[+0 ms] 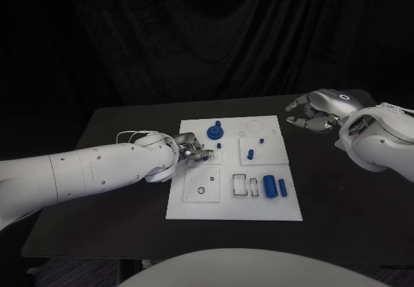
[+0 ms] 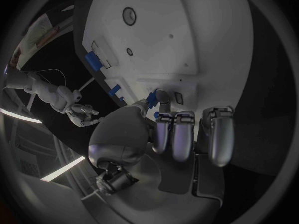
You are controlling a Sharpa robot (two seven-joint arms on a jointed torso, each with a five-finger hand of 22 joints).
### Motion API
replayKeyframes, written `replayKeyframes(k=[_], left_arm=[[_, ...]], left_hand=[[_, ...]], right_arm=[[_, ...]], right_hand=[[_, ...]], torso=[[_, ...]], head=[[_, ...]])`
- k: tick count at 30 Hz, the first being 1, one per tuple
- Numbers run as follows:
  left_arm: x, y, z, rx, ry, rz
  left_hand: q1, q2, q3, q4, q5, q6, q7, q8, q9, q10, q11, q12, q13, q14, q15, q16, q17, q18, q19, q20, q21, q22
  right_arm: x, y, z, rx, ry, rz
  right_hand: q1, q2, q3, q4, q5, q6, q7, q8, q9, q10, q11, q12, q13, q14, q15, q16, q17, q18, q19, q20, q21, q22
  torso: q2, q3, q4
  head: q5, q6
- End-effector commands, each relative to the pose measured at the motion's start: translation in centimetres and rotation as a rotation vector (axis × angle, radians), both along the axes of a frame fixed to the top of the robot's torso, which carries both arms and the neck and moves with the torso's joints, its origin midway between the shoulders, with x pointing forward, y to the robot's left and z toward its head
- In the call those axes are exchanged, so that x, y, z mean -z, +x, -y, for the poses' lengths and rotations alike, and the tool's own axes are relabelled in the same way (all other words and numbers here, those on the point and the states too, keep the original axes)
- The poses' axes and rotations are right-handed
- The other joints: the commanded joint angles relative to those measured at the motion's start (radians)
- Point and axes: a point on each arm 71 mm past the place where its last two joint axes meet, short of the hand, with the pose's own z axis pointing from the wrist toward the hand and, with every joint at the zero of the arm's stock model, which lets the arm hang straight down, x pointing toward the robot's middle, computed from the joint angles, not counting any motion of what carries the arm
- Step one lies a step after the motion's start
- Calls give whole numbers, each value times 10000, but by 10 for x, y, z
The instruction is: Assemble the parts on the task board
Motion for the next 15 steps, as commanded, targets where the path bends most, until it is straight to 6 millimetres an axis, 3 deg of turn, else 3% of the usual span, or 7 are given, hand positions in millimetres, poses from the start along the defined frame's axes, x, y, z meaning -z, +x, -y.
replayKeyframes(k=[1,7,11,15], left_arm=[[1,-1,1,73,-133,6],[1,-1,0,113,-103,-53],[1,-1,0,203,-105,-99],[1,-2,0,279,-111,-132]], left_hand=[[-8,73,-31,-7,64,-58,-11,-48,251,1056,-79,26,2630,1020,-64,26,2634,-49,4,-78,6,1573],[262,115,-48,-35,460,-183,16,-277,172,1056,-63,26,2630,1020,-58,26,2634,-34,-39,-82,-54,1549],[387,150,-70,-14,681,-232,81,-666,-62,1056,-16,26,2630,1020,-14,26,2634,-23,-78,-55,-105,1532],[567,169,-43,-7,1189,-177,168,-1361,-593,1056,74,26,2630,1020,53,26,2634,-12,-119,9,-162,1525]], right_arm=[[2,0,1,186,-67,-110],[2,0,2,247,32,-217],[2,0,2,274,85,-279],[2,0,2,281,103,-305]], right_hand=[[63,16,34,-44,31,66,17,-53,-15,360,97,-54,1977,465,85,-66,-2,-45,-59,-11,-58,914],[58,26,46,-41,36,76,18,-52,-19,329,98,-85,1946,459,87,-85,-18,-40,-67,-9,-84,907],[64,39,69,-46,57,91,19,-51,-25,323,102,-92,1939,458,90,-86,-18,-34,-77,-6,-120,897],[66,42,76,-49,64,99,20,-50,-27,307,103,-109,1923,454,91,-102,-32,-31,-84,-5,-142,891]], torso=[[-4,-1,-3],[-3,-1,-1],[-3,-1,0],[-3,-2,-2]], head=[[-10,-1],[-6,-1],[-8,-1],[-1,-1]])
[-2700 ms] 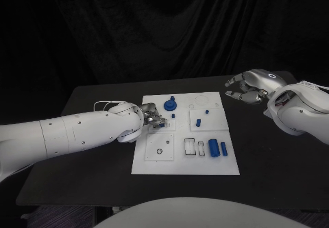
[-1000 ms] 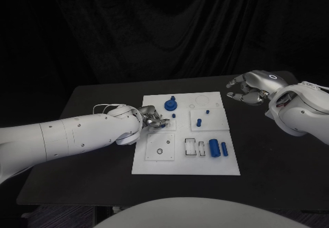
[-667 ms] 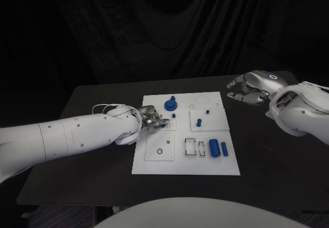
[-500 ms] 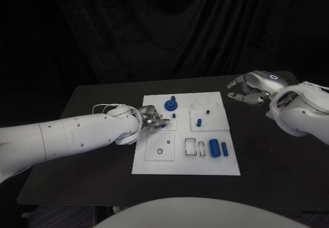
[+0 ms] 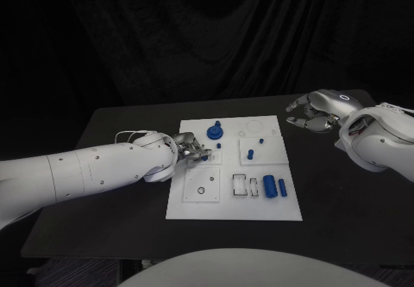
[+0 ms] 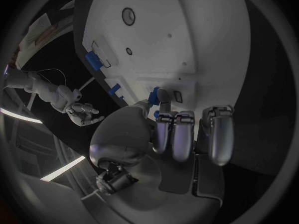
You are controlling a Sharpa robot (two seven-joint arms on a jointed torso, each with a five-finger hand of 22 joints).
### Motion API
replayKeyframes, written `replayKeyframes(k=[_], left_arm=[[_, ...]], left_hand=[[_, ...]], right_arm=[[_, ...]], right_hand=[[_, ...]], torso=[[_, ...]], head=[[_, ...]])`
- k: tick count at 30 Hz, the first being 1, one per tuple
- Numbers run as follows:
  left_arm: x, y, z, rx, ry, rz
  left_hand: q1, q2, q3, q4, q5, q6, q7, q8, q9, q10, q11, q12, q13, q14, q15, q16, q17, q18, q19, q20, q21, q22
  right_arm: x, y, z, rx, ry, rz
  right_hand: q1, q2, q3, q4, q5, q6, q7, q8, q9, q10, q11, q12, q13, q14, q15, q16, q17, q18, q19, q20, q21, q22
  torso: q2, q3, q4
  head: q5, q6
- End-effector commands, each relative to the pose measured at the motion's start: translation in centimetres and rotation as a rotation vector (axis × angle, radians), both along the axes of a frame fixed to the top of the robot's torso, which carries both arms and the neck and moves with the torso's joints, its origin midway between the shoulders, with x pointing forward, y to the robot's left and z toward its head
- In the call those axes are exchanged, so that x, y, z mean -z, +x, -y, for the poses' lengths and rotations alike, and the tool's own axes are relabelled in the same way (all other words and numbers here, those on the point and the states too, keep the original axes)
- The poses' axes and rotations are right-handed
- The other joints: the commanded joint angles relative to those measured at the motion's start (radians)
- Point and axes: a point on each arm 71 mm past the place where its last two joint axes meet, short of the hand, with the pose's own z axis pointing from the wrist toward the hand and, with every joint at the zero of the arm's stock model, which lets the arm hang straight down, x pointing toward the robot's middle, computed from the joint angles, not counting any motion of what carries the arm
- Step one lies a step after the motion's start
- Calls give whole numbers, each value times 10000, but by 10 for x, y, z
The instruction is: Assemble the parts on the task board
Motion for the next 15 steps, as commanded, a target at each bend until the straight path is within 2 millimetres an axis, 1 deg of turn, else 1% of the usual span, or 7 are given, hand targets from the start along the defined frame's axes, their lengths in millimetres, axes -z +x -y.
replayKeyframes(k=[1,3,4,5,6,8,15], left_arm=[[2,-2,2,295,-87,-160],[2,-2,2,322,-84,-179],[2,-2,2,332,-81,-188],[2,-2,2,342,-78,-198],[2,-2,2,354,-75,-209],[2,-3,2,375,-73,-224],[2,-3,3,435,-81,-258]], left_hand=[[208,-21,-30,-17,304,78,88,-473,-390,1056,84,26,2629,1019,76,26,2634,-9,-84,62,-73,1524],[282,-32,1,-22,471,129,104,-658,-550,1056,99,26,2629,1019,90,26,2634,-6,-92,80,-87,1527],[282,-32,1,-22,471,129,104,-658,-550,1056,99,26,2629,1019,90,26,2634,-6,-92,80,-87,1527],[344,-56,27,-29,600,169,115,-809,-674,1056,114,26,2629,1019,101,26,2634,-4,-98,94,-100,1529],[344,-56,27,-29,600,169,115,-809,-674,1056,114,26,2629,1019,101,26,2634,-4,-98,94,-100,1529],[418,-80,64,-40,718,207,125,-939,-778,1056,122,26,2629,1019,110,26,2634,1,-112,106,-120,1526],[603,-132,178,-85,943,279,128,-1135,-928,1056,130,26,2629,1019,121,26,2634,6,-123,121,-143,1532]], right_arm=[[2,0,1,200,40,-178],[2,0,1,207,39,-190],[2,0,1,210,38,-196],[2,0,2,213,36,-201],[2,0,2,216,34,-207],[2,0,2,221,29,-218],[2,0,2,227,10,-250]], right_hand=[[66,42,47,-20,64,62,-16,-50,-9,343,67,-67,1923,425,63,-53,-11,-31,-84,-5,-54,891],[66,42,47,-20,64,62,-16,-50,-9,343,67,-67,1923,425,63,-53,-11,-31,-84,-5,-54,891],[69,45,63,-25,81,78,-16,-48,-13,321,68,-90,1900,421,65,-62,-17,-28,-90,-3,-73,887],[70,45,63,-26,82,78,-16,-48,-14,320,68,-91,1899,421,65,-62,-17,-28,-90,-3,-73,886],[70,45,63,-26,82,78,-16,-48,-14,320,68,-91,1899,421,65,-62,-17,-28,-90,-3,-73,886],[71,47,74,-29,94,90,-16,-46,-16,306,68,-105,1885,417,66,-72,-26,-25,-96,-1,-93,881],[72,47,84,-32,106,101,-16,-45,-20,274,68,-137,1853,411,67,-95,-47,-22,-101,0,-109,877]], torso=[[-1,-1,2],[-6,1,1],[-7,2,2],[-5,4,3],[-5,5,2],[-9,4,0],[-7,2,-4]], head=[[8,-1],[-3,-1],[-7,-1],[-8,-1],[-6,-1],[-2,-1],[3,-1]])
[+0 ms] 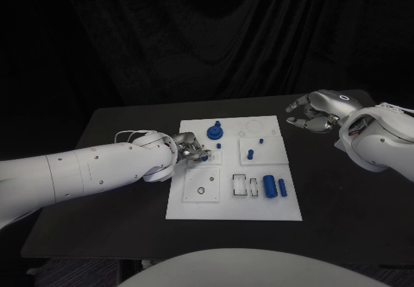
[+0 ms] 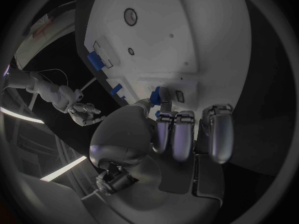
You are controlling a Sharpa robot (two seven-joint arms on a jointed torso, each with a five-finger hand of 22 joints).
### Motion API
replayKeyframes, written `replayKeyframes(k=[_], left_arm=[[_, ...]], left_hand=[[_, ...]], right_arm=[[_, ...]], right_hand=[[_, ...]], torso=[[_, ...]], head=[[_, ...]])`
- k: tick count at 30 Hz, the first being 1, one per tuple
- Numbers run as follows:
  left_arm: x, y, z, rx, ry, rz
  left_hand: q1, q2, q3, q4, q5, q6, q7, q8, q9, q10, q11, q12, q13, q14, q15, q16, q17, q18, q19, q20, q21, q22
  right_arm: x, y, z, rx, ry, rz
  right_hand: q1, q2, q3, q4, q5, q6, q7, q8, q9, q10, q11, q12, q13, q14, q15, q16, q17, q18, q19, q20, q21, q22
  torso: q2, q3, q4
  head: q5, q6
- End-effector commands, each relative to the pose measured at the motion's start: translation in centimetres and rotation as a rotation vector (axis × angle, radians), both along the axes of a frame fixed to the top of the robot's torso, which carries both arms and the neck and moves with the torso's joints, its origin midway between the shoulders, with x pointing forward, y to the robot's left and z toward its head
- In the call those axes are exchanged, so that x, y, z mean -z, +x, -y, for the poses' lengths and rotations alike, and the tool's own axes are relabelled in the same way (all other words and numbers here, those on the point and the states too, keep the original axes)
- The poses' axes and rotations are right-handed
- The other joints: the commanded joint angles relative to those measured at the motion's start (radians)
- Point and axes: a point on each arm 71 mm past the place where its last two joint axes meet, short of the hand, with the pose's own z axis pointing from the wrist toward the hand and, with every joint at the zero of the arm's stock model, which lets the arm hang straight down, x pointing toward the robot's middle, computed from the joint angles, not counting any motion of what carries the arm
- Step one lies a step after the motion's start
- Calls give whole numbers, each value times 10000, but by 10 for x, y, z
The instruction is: Assemble the parts on the task board
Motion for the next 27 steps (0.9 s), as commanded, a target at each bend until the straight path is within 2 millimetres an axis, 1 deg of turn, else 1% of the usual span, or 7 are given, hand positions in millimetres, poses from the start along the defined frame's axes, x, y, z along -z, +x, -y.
replayKeyframes(k=[1,2,9,12,18,20,27], left_arm=[[3,-4,3,286,-11,-263],[3,-4,3,288,-14,-263],[3,-4,2,272,-30,-251],[3,-5,1,259,-31,-249],[2,-5,1,235,-58,-212],[2,-5,1,226,-91,-167],[1,-4,1,196,-193,-23]], left_hand=[[155,-23,135,-12,175,100,3,-99,-67,1059,60,26,2629,1057,84,26,2634,7,-56,52,-57,1535],[225,-48,188,-33,294,118,2,-149,-101,1059,59,26,2629,1057,83,26,2634,8,-59,52,-64,1536],[544,-176,514,-146,737,211,-17,-320,-199,1059,43,26,2629,1057,72,26,2634,8,-53,46,-76,1561],[712,-293,749,-242,1107,246,-27,-389,-219,1059,31,26,2629,1057,61,26,2634,10,-53,36,-89,1571],[858,-429,1039,-356,1344,279,-38,-449,-217,1059,18,26,2629,1057,50,26,2634,9,-49,27,-100,1585],[956,-494,1250,-448,1488,293,-47,-474,-203,1059,11,26,2629,1057,42,26,2634,10,-46,17,-107,1593],[1044,-595,1587,-569,1542,321,-52,-490,-162,1059,0,26,2629,1057,31,26,2634,6,-33,8,-106,1613]], right_arm=[[2,0,1,167,-45,-139],[2,0,1,167,-49,-144],[3,0,1,176,-76,-193],[3,0,1,182,-87,-216],[4,0,1,191,-110,-263],[4,0,1,194,-116,-274],[4,0,1,225,-134,-299]], right_hand=[[72,47,57,-5,61,65,20,-46,-13,274,68,-34,1853,411,67,-28,-12,-23,-101,0,-68,877],[72,47,57,-5,61,65,20,-46,-13,274,68,-34,1853,411,67,-28,-12,-23,-101,0,-68,877],[74,49,67,-9,71,72,20,-46,-16,268,69,-41,1847,407,68,-41,-24,-15,-113,1,-111,865],[77,49,74,-13,78,75,21,-47,-19,258,70,-51,1836,404,69,-46,-28,-13,-118,2,-126,861],[79,50,83,-17,84,77,22,-50,-23,248,72,-61,1827,399,70,-65,-46,-6,-129,3,-162,849],[79,50,83,-17,84,77,22,-50,-23,248,72,-61,1827,399,70,-65,-46,-6,-129,3,-162,849],[83,49,96,-24,93,80,24,-54,-29,232,75,-78,1810,392,72,-85,-63,-4,-134,5,-178,846]], torso=[[4,2,-1],[6,0,1],[11,1,4],[14,0,7],[12,-1,6],[11,-2,8],[10,-5,16]], head=[[2,-1],[0,-1],[-10,-1],[-7,-1],[1,-1],[-6,-1],[-36,-1]])
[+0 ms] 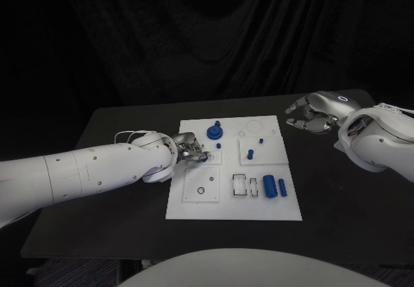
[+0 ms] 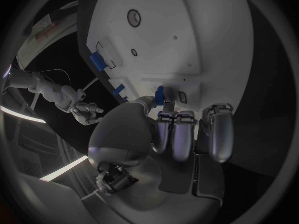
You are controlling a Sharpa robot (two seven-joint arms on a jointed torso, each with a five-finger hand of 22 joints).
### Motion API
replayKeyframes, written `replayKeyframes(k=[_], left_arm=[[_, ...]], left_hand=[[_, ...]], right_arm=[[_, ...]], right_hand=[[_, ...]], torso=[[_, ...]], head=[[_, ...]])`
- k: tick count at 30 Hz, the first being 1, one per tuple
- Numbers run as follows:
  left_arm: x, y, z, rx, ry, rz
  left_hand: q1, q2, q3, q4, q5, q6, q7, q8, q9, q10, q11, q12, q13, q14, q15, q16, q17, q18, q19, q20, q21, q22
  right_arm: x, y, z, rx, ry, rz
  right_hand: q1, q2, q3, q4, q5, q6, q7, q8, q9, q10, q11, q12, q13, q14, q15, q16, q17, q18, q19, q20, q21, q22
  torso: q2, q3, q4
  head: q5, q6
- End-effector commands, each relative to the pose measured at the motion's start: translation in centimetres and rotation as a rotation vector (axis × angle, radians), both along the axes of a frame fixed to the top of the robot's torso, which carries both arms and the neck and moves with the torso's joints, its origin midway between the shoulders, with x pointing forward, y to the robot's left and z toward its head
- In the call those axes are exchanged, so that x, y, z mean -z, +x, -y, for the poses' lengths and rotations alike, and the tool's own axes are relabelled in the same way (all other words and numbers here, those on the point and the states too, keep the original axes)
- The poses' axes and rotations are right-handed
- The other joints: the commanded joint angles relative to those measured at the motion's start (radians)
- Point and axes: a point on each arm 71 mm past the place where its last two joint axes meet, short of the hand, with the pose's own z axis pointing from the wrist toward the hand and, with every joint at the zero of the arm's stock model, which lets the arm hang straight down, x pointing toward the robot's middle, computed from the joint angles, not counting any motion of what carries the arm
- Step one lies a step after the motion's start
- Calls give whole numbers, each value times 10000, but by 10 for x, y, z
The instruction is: Assemble the parts on the task board
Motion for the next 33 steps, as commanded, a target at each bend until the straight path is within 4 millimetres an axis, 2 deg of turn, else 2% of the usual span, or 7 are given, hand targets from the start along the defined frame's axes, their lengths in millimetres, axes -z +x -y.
replayKeyframes(k=[1,23,24,25,27,33], left_arm=[[2,-2,1,60,-72,-58],[-4,2,0,-362,-568,790],[-4,2,0,-373,-579,812],[-4,2,0,-379,-584,824],[-4,2,1,-382,-592,841],[-4,2,2,-364,-560,795]], left_hand=[[91,4,132,-60,51,34,-21,-63,15,1059,0,26,2630,1057,31,26,2633,6,0,-26,-30,1612],[88,-48,340,-96,48,77,-25,-52,54,1059,-7,26,2630,1057,25,26,2633,0,23,-33,-15,1635],[85,-54,359,-96,39,80,-25,-52,57,1059,-7,26,2630,1057,24,26,2633,-1,25,-33,-14,1636],[82,-57,370,-96,34,83,-25,-51,59,1059,-7,26,2630,1057,23,26,2633,-1,26,-34,-14,1637],[64,-53,427,-84,3,85,-22,-57,64,1059,-7,26,2630,1057,21,26,2633,3,20,-36,-26,1632],[28,-68,488,-64,-53,87,-18,-67,71,1059,-4,26,2630,1057,20,26,2633,2,24,-37,-26,1637]], right_arm=[[2,0,2,186,-73,-112],[2,0,4,262,-105,-135],[2,0,4,262,-106,-136],[2,0,4,262,-107,-137],[2,1,4,260,-109,-139],[2,1,4,252,-112,-146]], right_hand=[[83,49,69,3,57,77,22,-54,-16,225,69,-63,1810,392,72,-66,-19,-3,-63,5,-35,846],[87,42,88,-8,67,77,27,-63,-27,193,76,-96,1777,377,77,-112,-61,7,-83,9,-98,828],[87,42,88,-8,67,77,27,-63,-27,193,76,-96,1777,377,77,-112,-61,7,-83,9,-98,828],[87,42,88,-8,67,77,27,-63,-27,193,76,-96,1777,377,77,-112,-61,7,-83,9,-98,828],[87,42,88,-8,67,77,27,-63,-27,193,76,-96,1777,377,77,-112,-61,7,-83,9,-98,828],[87,37,97,-13,71,75,31,-70,-34,178,80,-112,1762,362,80,-166,-111,17,-102,12,-158,809]], torso=[[-2,-2,7],[-15,2,-9],[-2,-17,-3],[53,-67,7],[64,-81,9],[69,-88,8]], head=[[-19,-1],[-40,-1],[-43,-1],[-39,-1],[-33,-1],[-27,-1]])
